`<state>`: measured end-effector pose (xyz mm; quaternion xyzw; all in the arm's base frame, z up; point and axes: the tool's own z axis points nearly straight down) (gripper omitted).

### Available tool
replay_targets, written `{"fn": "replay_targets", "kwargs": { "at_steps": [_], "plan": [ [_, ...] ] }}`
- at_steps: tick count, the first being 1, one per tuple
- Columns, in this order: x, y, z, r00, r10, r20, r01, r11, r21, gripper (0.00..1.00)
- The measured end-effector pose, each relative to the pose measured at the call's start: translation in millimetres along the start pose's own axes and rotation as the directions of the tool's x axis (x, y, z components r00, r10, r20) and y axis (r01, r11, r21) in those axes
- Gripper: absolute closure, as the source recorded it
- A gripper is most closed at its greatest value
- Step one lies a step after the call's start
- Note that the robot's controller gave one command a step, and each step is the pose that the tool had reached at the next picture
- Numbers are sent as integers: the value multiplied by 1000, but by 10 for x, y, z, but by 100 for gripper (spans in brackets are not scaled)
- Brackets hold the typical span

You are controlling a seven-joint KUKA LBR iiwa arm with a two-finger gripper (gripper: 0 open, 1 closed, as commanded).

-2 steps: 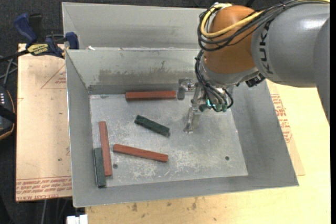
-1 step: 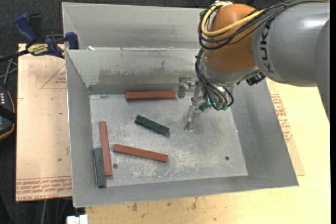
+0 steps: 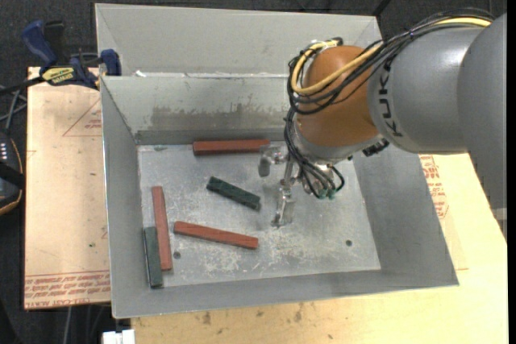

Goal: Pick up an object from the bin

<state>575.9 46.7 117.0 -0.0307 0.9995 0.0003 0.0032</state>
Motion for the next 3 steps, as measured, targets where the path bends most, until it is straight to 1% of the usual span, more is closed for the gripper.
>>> {"fn": "replay_targets", "kwargs": {
  "at_steps": [1, 2, 3],
  "plan": [
    [-144, 315, 458, 990, 139, -3, -139, 990, -1, 100],
    [-144, 315, 458, 990, 139, -3, -139, 990, -1, 100],
    [-341, 582, -1064, 992, 127, 0, -127, 992, -1, 100]
  ]
}}
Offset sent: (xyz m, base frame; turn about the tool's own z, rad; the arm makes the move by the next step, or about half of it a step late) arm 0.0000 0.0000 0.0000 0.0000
